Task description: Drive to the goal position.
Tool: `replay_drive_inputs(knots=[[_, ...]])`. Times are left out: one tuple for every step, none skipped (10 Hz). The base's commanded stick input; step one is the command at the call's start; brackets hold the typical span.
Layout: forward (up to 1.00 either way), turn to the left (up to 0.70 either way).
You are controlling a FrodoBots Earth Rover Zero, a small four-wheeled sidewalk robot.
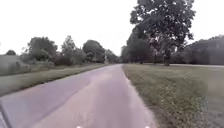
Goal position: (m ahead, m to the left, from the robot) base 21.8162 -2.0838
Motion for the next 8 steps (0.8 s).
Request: replay_drive_inputs(knots=[[0.70, 0.00], [0.70, 0.00], [0.70, 0.00], [0.70, 0.00], [0.70, 0.00], [0.70, 0.00], [0.70, 0.00], [0.70, 0.00]])
